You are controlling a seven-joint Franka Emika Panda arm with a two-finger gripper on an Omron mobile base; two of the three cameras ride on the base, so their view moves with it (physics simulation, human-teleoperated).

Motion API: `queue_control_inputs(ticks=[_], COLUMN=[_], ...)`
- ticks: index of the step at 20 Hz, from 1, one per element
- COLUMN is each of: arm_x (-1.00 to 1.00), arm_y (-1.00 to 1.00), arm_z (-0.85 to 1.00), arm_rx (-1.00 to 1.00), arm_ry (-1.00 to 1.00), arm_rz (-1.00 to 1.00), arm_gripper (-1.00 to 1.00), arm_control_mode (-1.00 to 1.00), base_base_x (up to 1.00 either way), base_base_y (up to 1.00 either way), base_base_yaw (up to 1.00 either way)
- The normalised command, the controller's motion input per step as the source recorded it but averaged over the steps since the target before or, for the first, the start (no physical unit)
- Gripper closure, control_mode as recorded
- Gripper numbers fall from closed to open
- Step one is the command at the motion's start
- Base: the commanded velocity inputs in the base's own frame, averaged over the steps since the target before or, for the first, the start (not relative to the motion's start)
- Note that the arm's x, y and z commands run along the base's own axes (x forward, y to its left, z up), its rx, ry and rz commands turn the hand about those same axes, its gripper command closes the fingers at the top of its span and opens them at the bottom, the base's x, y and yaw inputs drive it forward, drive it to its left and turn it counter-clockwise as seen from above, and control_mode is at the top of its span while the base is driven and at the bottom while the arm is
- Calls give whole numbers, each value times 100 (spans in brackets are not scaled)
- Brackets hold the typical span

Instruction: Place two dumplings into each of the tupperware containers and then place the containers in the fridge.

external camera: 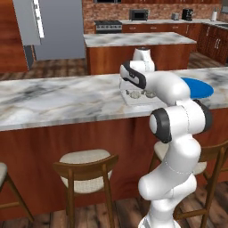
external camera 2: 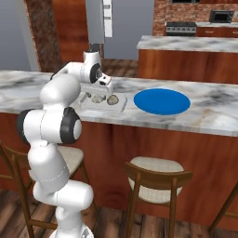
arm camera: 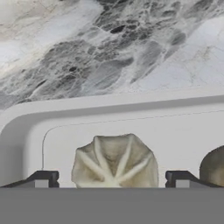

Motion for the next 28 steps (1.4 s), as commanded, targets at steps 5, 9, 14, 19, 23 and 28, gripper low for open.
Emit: queue_control_inputs(ticks=[5, 9, 14, 19, 23, 28], arm_x=[-25, -51, -24, 14, 27, 5], arm_y=[-7, -44, -79, -80, -56, -29], arm_z=[34, 33, 1, 0, 0, 0], arm_rx=[0, 0, 0, 5, 9, 4], arm_ry=[0, 0, 0, 1, 4, 7], arm_rz=[-3, -4, -5, -10, -7, -4], arm_gripper=[-100, -100, -100, -100, -100, -100], arm_control_mode=[-100, -100, -100, -100, -100, -100], base_base_x=[0, 0, 0, 0, 0, 0], base_base_y=[0, 0, 0, 0, 0, 0], base_base_yaw=[0, 0, 0, 0, 0, 0])
